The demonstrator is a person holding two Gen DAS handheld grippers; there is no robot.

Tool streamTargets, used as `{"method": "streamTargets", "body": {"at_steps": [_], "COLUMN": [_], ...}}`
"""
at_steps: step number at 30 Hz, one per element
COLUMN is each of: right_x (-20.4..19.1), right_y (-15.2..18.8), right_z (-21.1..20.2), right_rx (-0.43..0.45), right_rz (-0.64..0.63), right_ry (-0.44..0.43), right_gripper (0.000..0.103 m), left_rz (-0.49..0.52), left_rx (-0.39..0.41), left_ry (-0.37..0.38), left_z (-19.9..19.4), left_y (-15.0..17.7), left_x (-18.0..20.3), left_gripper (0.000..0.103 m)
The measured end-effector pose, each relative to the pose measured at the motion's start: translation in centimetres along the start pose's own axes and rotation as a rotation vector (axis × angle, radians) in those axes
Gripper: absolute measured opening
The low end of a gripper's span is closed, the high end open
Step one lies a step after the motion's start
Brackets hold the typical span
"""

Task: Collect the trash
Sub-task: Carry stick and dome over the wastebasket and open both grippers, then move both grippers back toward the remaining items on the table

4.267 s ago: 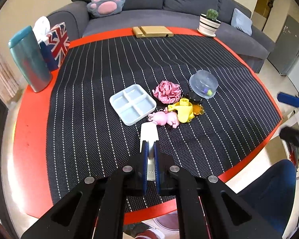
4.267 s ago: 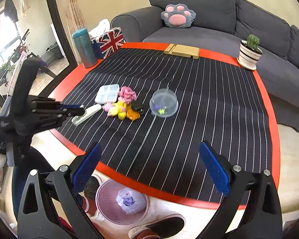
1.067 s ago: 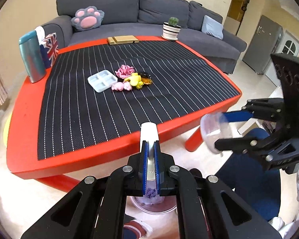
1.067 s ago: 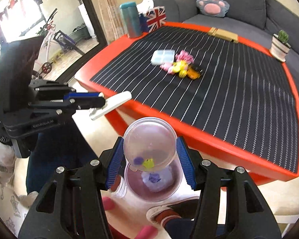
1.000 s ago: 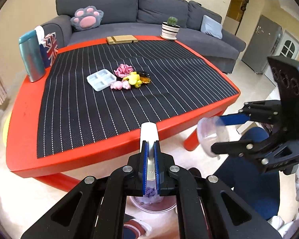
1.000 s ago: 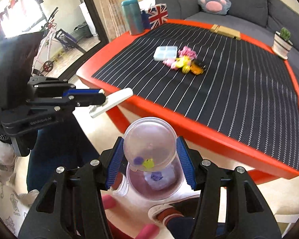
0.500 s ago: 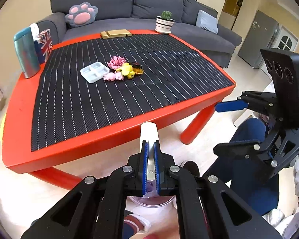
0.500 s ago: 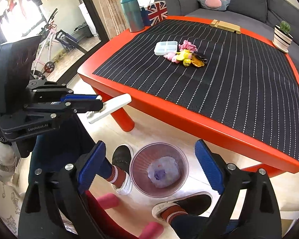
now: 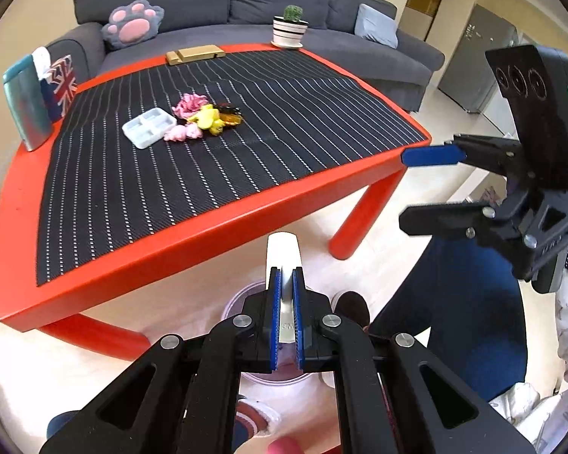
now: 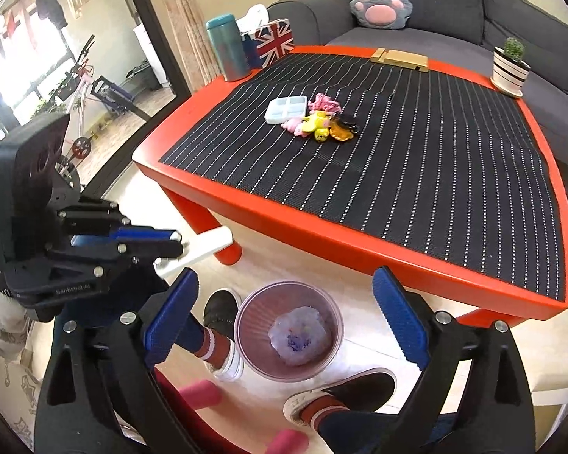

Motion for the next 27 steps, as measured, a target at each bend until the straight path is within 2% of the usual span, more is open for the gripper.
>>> {"method": "streamTargets", "body": {"at_steps": [6, 8, 9, 10, 12, 13, 19, 27], "right_x": [0.7, 0.9, 1.0, 1.1, 1.1, 1.2, 1.1, 1.0], "right_y": [-0.1, -0.1, -0.1, -0.1, 0.0, 0.0, 0.2, 0.1], "right_z": [-0.6, -0.7, -0.7, -0.8, -0.8, -0.7, -0.3, -0.2], "right_rx": [0.015, 0.019, 0.020, 0.020, 0.020, 0.020, 0.012, 0.012], "right_rz": [0.013, 0.018, 0.019, 0.021, 0.022, 0.023, 0.025, 0.022], "right_ry": [0.005, 0.006, 0.007, 0.009, 0.010, 0.010, 0.007, 0.004], "right_gripper": [0.092, 0.092, 0.092, 0.092, 0.093, 0.093, 0.095, 0.097], "left_rz": [0.021, 0.026, 0.025, 0.020, -0.001, -0.014, -0.033, -0.061], "left_rx": [-0.013, -0.015, -0.017, -0.013, 0.001, 0.013, 0.011, 0.029], "left_ry": [0.013, 0.015, 0.011, 0.008, 0.009, 0.009, -0.017, -0.021], "left_z": [0.2, 0.3, 0.4, 0.5, 0.5, 0.4, 0.7, 0.2], "left_y": [0.1, 0.0, 0.0, -0.1, -0.3, -0.4, -0.2, -0.3], "left_x": [0.8, 1.0, 0.9, 0.8, 0.5, 0.2, -0.6, -1.4], "left_gripper": [0.006, 0.016, 0.029, 0.055, 0.083, 0.089, 0.094, 0.095]}}
Point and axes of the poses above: each gripper's, at about its wrist camera, not at the fingertips, and z roughly the way its jaws point, x to its right, y to its underside, the point moved 7 cm from there along z, roughly the way its jaws point, and after that the axes turned 3 degrees about -y, right-handed, at the moved point
